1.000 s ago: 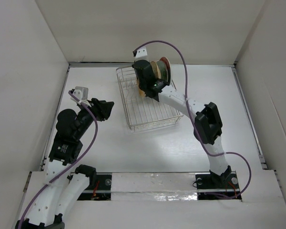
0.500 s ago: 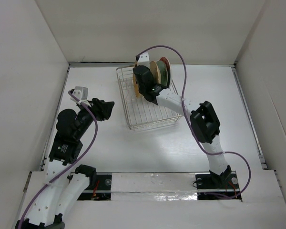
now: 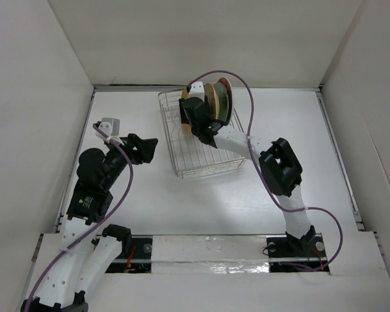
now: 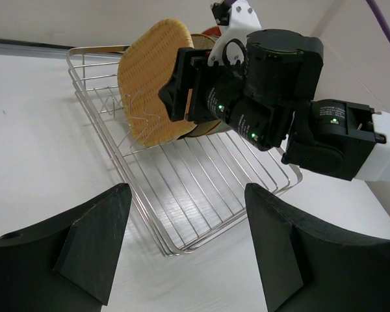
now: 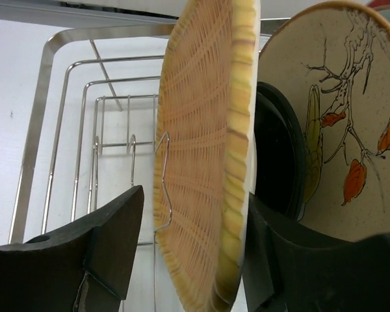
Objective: Load the plates into the dish rack
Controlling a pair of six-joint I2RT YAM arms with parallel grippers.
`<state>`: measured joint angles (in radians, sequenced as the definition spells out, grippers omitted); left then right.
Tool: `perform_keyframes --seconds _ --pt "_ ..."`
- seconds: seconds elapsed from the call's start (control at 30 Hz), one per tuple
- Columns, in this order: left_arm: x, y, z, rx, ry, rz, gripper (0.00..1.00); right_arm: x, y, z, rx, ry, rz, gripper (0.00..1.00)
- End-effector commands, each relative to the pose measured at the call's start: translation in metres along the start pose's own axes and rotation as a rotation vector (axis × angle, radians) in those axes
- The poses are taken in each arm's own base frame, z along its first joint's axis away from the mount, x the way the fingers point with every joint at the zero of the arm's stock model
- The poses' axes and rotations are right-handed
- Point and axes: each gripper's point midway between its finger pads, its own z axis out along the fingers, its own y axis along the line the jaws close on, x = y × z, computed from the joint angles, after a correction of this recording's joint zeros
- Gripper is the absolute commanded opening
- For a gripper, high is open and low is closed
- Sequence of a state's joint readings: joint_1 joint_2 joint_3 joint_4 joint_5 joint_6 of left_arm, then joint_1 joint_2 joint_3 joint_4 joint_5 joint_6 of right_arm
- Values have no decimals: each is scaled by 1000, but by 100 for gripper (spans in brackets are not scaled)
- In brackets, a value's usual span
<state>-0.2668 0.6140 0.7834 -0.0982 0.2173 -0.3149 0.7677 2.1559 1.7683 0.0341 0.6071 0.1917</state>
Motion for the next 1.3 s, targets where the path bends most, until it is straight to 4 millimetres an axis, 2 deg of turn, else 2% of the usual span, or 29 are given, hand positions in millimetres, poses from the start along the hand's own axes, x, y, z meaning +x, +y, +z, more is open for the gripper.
perform_keyframes --seconds 0.0,0.13,0.17,0.3,0.47,0.5,0.8,0.83,0.93,0.97,1.03,1.07,1.13,1.17,1.27 --pt "-6 0 2 1 -27 11 68 -69 4 -25 -43 -116 76 62" --pt "-5 1 3 -1 -19 8 68 -92 4 -32 -55 -143 69 60" --pt "-5 1 4 -1 -21 10 68 -92 -2 -30 -40 -131 61 60" --pt "-5 1 3 -1 -21 11 68 -95 -7 -36 -37 -139 71 61" --pt "-4 1 4 -1 -19 10 68 -79 -6 -30 -55 -97 71 56" --pt "-4 1 4 -2 -19 11 68 -71 -7 -28 -48 -71 55 55" --pt "-3 2 5 -4 -14 9 67 -37 -21 -19 -26 30 49 57" --pt "-3 2 5 -3 -17 11 67 -36 -20 -19 -32 32 51 55" --pt "-3 2 5 -4 -14 9 67 -36 -18 -18 -36 34 53 37" --pt "-2 2 6 -5 -11 8 67 -38 -18 -17 -35 34 45 23" --pt "-2 2 5 -7 -14 8 67 -44 -17 -17 -36 27 42 13" --pt "-3 3 5 -9 -14 8 67 -54 -16 -18 -39 15 35 5" --pt "-3 3 5 -10 -18 9 67 -63 -16 -19 -39 3 28 0" --pt "-4 3 5 -12 -19 9 67 -72 -16 -20 -39 -12 22 0" --pt "-3 3 5 -11 -17 9 67 -82 -16 -22 -40 -22 -6 0"
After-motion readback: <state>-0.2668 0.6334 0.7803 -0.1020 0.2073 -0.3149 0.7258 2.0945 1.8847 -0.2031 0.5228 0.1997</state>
